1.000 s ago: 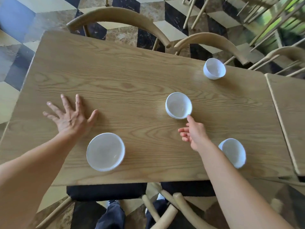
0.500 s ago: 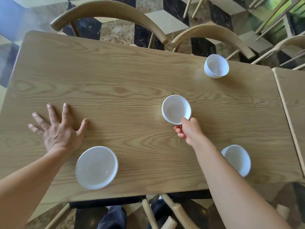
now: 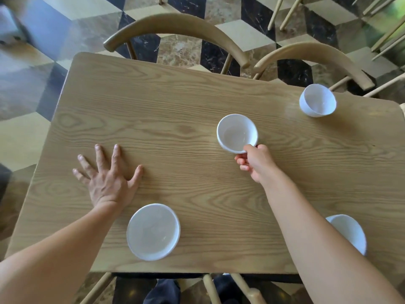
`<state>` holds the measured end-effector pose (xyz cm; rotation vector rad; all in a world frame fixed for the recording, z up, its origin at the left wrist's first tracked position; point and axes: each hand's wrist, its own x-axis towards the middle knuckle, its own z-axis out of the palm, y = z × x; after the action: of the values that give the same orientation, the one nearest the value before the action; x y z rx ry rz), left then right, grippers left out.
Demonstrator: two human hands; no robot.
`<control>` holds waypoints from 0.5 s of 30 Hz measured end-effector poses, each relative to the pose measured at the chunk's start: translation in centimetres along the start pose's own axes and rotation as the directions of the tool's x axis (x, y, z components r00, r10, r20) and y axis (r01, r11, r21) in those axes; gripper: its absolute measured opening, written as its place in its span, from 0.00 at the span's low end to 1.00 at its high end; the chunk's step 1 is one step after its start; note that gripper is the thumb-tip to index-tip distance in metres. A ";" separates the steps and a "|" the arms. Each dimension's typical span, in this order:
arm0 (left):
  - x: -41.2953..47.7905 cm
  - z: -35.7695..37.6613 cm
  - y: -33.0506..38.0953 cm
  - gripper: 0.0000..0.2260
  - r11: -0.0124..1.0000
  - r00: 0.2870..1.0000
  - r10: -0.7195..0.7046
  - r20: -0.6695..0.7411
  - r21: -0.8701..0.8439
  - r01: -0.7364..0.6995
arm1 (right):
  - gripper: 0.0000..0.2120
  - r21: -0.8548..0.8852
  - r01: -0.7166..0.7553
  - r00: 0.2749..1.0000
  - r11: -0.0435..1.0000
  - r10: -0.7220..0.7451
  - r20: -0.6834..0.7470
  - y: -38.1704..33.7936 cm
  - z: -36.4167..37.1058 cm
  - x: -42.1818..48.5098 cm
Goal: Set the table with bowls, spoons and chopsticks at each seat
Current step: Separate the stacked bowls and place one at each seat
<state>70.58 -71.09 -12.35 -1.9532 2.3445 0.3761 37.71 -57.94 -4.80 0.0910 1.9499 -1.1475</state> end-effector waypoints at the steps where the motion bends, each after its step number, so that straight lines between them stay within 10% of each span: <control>1: 0.0 0.0 -0.1 0.41 1.000 1.000 -0.007 0.003 -0.001 0.007 | 0.06 0.005 0.003 1.000 1.000 -0.003 0.010 -0.4 0.6 0.1; 15: 0.1 0.4 -0.2 0.41 1.000 0.999 0.000 -0.040 -0.018 -0.001 | 0.09 0.049 0.038 0.988 0.998 -0.045 0.148 -6.4 10.9 2.0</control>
<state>70.72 -71.15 -12.77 -1.9866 2.3738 0.3625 40.43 -70.41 -4.13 -0.0117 1.8012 -1.1923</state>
